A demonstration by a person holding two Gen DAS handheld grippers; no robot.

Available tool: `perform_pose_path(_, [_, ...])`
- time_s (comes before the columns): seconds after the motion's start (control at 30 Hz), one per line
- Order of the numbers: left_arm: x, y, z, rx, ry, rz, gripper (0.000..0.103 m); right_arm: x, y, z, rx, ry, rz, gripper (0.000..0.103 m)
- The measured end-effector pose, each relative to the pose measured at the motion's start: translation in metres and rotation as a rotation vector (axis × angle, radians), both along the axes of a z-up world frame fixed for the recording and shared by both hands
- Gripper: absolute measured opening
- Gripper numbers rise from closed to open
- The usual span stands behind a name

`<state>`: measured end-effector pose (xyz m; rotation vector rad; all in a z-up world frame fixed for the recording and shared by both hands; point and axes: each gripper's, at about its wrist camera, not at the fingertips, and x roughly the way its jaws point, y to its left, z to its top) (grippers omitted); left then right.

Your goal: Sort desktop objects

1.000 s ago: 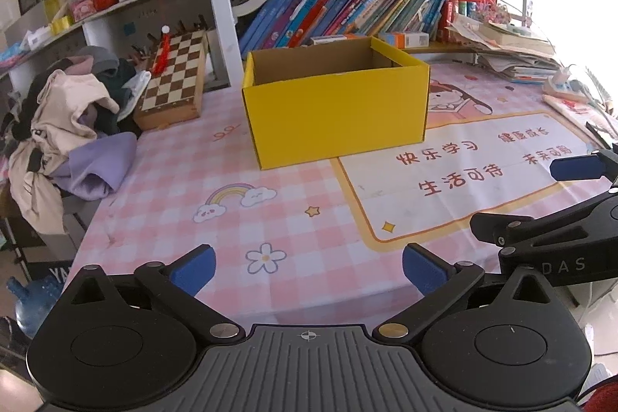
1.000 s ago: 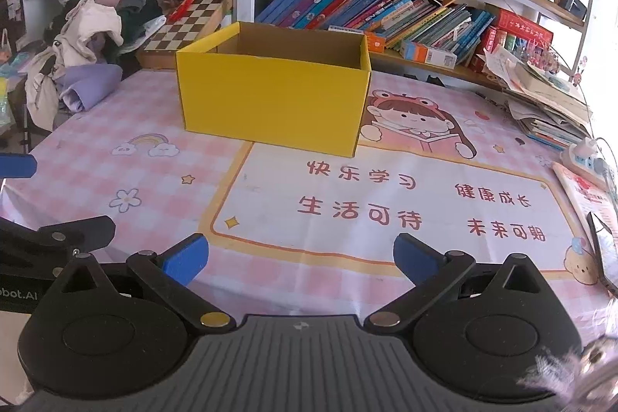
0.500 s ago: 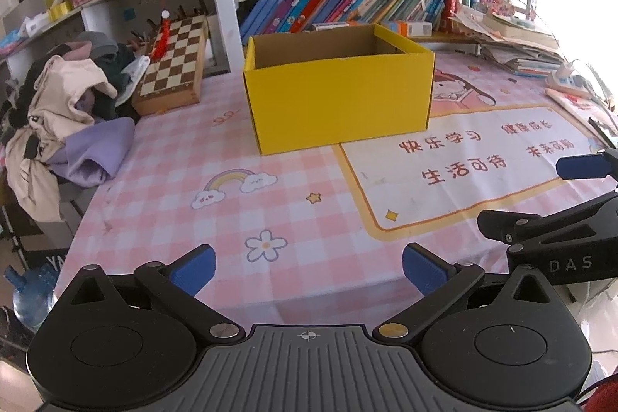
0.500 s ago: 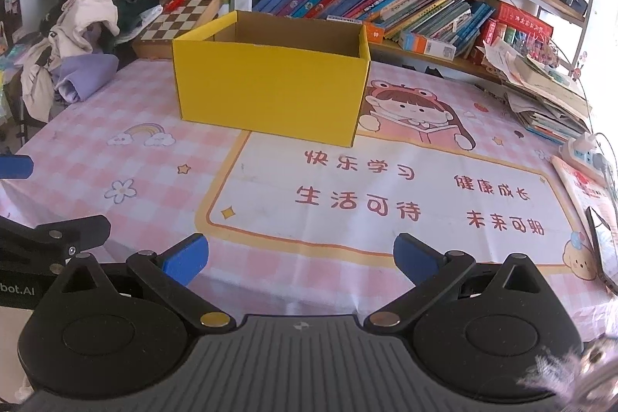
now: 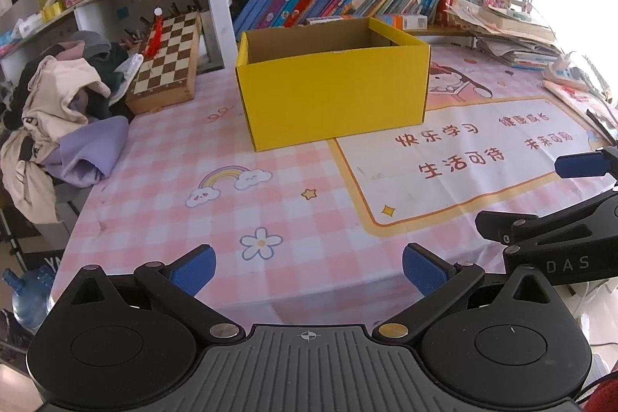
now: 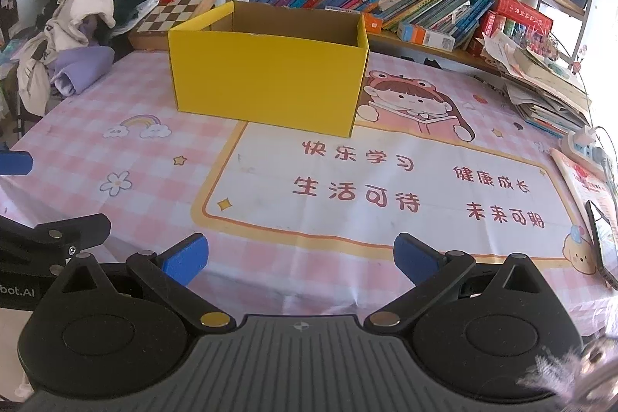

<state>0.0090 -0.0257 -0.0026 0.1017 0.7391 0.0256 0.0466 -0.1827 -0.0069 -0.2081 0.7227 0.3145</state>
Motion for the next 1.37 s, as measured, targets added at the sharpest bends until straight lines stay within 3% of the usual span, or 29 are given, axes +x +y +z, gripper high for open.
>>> perform_pose_path(1.37, [0.005,0.008,-0.002,-0.053,0.0,-0.002,0.103,0.009,0.013,-0.005,-0.021,0.029,0.013,0.103])
